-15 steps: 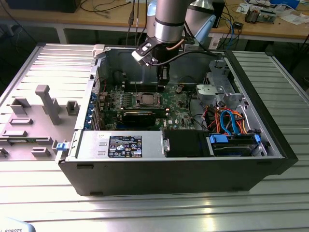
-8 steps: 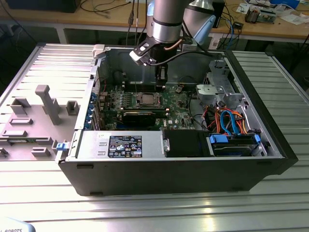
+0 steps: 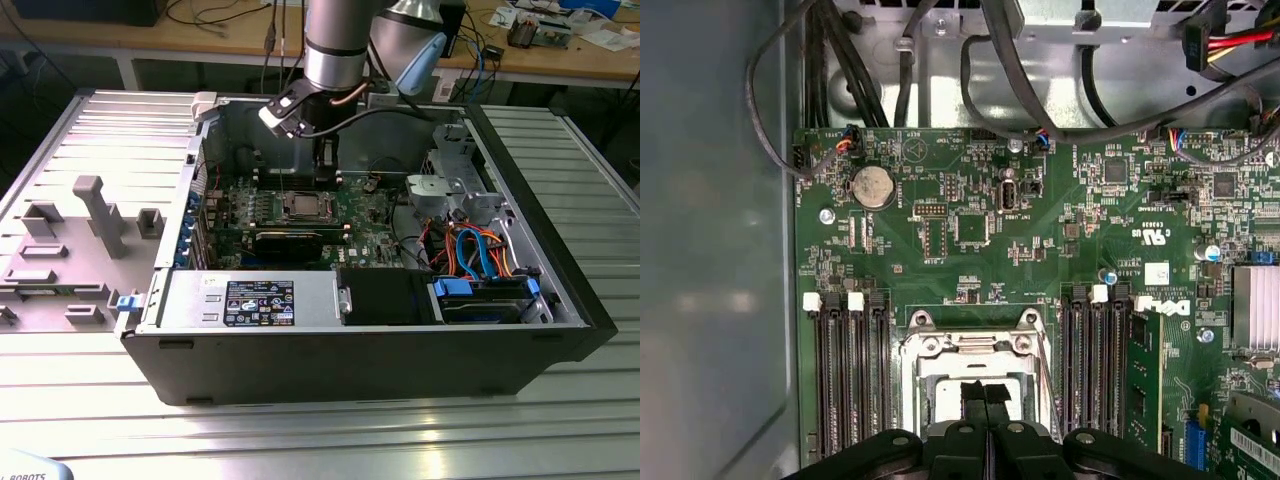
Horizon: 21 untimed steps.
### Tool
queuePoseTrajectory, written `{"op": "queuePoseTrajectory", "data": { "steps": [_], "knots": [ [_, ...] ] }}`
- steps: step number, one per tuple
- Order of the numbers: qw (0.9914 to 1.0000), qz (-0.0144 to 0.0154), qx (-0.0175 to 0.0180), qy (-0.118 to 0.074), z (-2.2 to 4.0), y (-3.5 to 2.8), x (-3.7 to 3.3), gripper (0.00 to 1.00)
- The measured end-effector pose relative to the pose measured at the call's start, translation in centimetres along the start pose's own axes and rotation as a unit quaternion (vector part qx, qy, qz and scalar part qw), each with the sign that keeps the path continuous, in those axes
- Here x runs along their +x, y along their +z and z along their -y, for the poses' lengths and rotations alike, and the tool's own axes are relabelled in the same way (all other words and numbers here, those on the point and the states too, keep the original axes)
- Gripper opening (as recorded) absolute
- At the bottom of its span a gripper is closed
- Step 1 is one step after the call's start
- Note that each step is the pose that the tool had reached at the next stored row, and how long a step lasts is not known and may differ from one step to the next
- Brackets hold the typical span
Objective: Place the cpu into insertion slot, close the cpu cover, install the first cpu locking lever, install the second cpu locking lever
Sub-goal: 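Close the cpu cover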
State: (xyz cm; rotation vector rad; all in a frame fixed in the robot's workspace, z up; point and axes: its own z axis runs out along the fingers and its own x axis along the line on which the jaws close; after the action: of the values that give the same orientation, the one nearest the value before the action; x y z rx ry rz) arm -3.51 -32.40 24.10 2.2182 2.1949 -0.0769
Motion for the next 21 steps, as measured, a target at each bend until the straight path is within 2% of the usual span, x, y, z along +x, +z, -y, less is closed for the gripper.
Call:
{"op": "queuePoseTrajectory", "data": {
  "steps": [5, 8, 10, 12, 21],
  "knots": [
    [1.00000, -0.0001, 0.0002, -0.001, 0.59, 0.82, -0.32, 0.11],
    [1.00000, 0.0000, 0.0009, -0.002, 1.49, 1.36, -0.33, 0.11],
    [1.00000, 0.0001, 0.0011, -0.002, 2.41, 1.76, -0.32, 0.11],
    [1.00000, 0.0001, 0.0012, -0.002, 2.79, 1.92, -0.32, 0.11],
    [1.00000, 0.0001, 0.0011, -0.002, 2.99, 1.96, -0.31, 0.11]
  ]
}}
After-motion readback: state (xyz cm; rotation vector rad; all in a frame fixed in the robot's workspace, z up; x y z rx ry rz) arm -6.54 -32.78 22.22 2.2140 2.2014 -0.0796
